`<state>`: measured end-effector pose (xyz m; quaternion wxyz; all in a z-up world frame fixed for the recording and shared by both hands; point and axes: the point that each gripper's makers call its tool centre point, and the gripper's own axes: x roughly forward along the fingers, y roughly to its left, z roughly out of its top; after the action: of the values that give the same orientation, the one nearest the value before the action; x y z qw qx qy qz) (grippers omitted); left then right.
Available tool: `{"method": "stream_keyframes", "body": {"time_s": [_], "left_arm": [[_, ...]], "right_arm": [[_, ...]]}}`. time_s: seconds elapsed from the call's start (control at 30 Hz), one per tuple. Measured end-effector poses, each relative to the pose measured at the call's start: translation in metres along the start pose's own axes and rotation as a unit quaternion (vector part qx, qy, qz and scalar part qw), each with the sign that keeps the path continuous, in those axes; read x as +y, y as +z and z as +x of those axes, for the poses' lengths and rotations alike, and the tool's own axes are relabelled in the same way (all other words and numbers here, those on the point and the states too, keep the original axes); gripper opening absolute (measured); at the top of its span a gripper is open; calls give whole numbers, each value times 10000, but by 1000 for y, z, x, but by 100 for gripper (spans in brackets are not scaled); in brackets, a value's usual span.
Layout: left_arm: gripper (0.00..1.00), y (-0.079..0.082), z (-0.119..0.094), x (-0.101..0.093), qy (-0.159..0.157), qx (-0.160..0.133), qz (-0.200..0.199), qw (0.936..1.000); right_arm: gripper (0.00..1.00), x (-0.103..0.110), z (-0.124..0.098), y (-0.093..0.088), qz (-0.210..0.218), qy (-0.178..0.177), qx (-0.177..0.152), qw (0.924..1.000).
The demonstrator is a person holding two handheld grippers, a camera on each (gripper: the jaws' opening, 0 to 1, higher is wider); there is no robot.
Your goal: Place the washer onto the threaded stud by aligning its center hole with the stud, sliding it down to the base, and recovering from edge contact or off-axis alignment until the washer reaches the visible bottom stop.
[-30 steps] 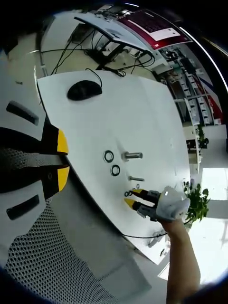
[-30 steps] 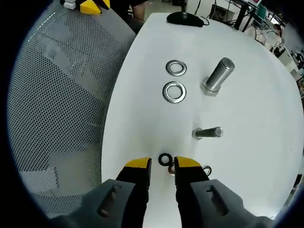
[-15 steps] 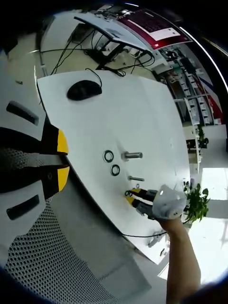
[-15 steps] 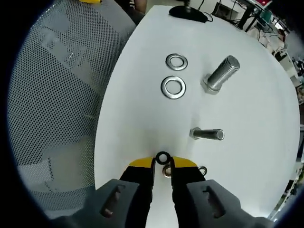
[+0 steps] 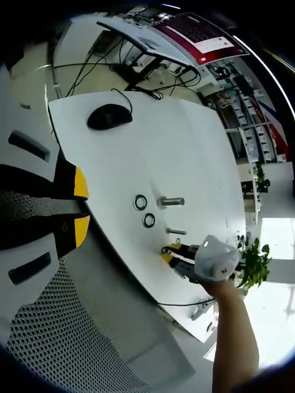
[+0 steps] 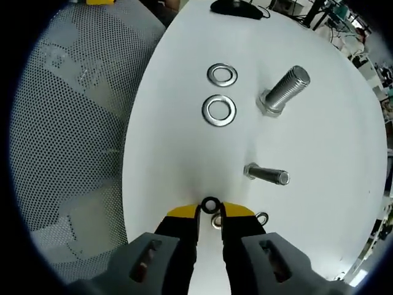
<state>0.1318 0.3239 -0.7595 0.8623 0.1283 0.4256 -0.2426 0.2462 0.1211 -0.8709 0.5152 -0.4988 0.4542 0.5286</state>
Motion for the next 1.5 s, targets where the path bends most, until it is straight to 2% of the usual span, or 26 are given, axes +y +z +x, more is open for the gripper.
{"method": "stream_keyframes", "body": {"time_s": [0.07, 0.27, 0.4, 0.47, 0.63, 0.73, 0.83, 0.9, 1.0, 1.07, 1.17, 1.3, 1.5], "left_arm": [[6, 0, 0, 0, -5, 6, 1, 10000], [6, 0, 0, 0, -10, 9, 11, 10000], [6, 0, 0, 0, -13, 9, 21, 10000], [6, -1, 0, 0, -9, 3, 13, 10000], [6, 0, 0, 0, -10, 2, 14, 10000], [6, -1, 1, 0, -12, 3, 23, 10000], [6, 0, 0, 0, -9, -4, 24, 10000], [6, 0, 0, 0, -8, -4, 29, 10000], [6, 0, 0, 0, -9, -4, 24, 10000], [6, 0, 1, 0, -15, 4, 31, 10000], [6, 0, 1, 0, -13, 3, 25, 10000], [6, 0, 1, 0, -14, 7, 29, 10000], [6, 0, 0, -1, -12, 3, 30, 10000]], "right_arm": [[16, 0, -1, 0, 22, -44, 19, 10000], [15, 0, -2, 0, 622, -189, -259, 9975], [15, 2, -4, -1, 566, -538, -404, 9961], [15, 1, -4, 0, 365, -743, -413, 9957], [15, -2, -3, 1, 266, -863, -423, 9950], [14, -4, -2, 0, 214, -860, -427, 9951], [14, -4, -3, -6, 813, -679, -424, 9935], [14, -10, -5, -6, 840, -708, -504, 9927], [14, -9, -14, -4, 1265, -525, -750, 9877], [14, -14, -21, -6, 1440, -530, -751, 9853], [14, -17, -31, -7, 1521, -509, -748, 9842], [14, -22, -47, 1, 1683, -412, -933, 9804], [14, -28, -59, 8, 1577, -423, -958, 9819]]}}
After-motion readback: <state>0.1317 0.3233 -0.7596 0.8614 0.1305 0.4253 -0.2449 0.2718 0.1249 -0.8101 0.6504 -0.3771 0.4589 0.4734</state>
